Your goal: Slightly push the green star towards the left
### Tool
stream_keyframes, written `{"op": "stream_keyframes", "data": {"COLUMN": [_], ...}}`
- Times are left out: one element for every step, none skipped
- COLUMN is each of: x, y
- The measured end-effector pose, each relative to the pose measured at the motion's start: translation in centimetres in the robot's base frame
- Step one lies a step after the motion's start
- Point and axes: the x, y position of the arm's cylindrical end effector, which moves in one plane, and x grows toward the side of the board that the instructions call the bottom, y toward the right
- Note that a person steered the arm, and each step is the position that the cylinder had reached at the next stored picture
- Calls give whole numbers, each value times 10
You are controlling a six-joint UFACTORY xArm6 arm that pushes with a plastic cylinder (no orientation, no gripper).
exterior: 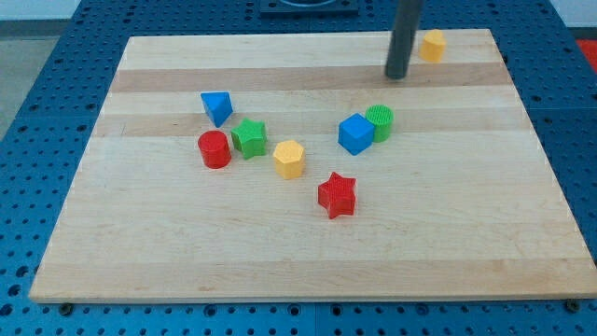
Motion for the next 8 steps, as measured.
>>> {"op": "stream_keyframes", "data": {"x": [15, 39, 63, 83, 98, 118, 130, 146], "y": [-42, -75, -98, -119, -141, -160, -185, -205]}}
